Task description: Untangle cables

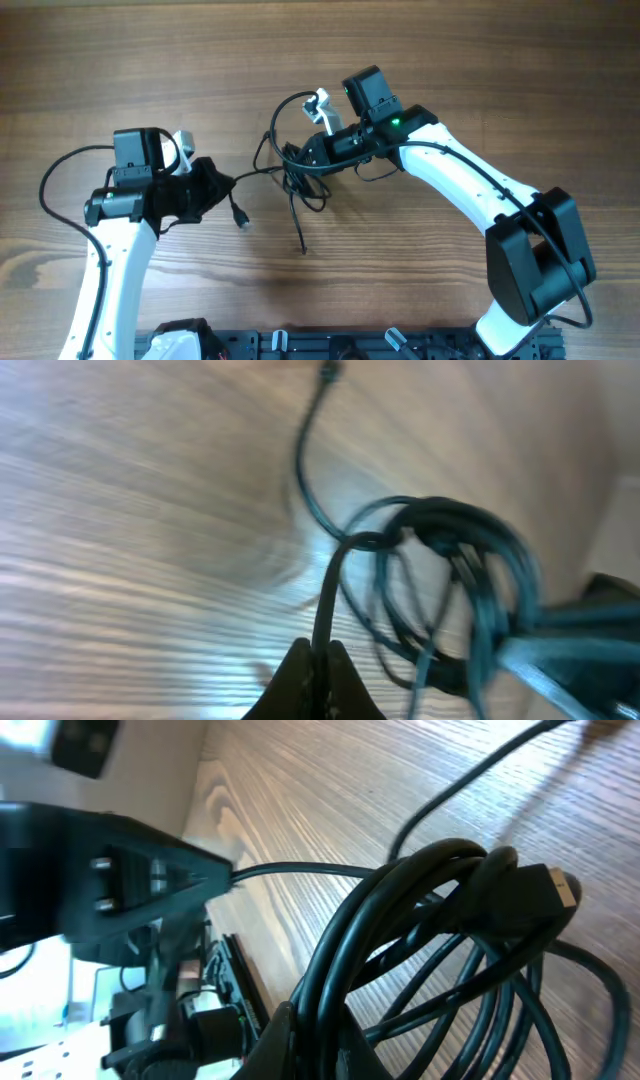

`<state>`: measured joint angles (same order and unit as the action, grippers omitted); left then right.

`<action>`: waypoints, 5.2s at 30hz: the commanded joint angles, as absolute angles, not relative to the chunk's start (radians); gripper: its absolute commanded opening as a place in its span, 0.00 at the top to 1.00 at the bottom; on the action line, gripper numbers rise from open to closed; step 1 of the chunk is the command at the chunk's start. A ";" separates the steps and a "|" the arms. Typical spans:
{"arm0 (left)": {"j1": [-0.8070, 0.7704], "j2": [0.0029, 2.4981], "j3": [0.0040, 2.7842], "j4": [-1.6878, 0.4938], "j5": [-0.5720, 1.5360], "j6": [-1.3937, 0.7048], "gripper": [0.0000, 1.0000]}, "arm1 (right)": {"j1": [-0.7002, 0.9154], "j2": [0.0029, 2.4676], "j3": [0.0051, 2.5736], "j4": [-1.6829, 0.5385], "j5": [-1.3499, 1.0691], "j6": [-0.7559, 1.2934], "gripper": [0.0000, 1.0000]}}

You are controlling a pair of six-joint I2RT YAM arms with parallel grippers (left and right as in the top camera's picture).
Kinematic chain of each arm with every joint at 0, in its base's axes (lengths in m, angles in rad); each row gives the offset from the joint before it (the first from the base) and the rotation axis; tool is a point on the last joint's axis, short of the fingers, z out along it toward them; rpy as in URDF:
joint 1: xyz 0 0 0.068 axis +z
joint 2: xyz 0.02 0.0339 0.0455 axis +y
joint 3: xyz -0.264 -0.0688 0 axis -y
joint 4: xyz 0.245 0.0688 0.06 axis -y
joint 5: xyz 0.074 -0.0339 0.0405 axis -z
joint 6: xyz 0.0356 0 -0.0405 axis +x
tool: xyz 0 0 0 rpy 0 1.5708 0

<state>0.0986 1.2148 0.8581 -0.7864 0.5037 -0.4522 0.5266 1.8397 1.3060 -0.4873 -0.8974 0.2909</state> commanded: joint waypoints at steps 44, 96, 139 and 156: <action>-0.091 1.280 1.036 -0.723 0.463 -0.400 0.45 | 0.500 1.670 1.326 -0.355 -1.070 0.333 0.96; 0.030 1.277 1.052 -0.782 0.410 -0.426 0.37 | 0.715 1.810 1.331 -0.605 -0.245 0.279 0.44; -0.224 1.816 1.051 -0.638 0.516 -0.295 0.47 | 0.418 1.631 1.386 -0.771 -0.333 0.262 0.04; -0.305 1.821 1.051 -0.537 0.279 -0.352 0.51 | 0.418 1.631 1.385 -0.773 -0.332 0.262 0.04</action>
<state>-0.3012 1.8065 1.0355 -0.5411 0.3195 -0.3416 0.4160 1.6299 1.3735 -0.7712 -0.3470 0.2821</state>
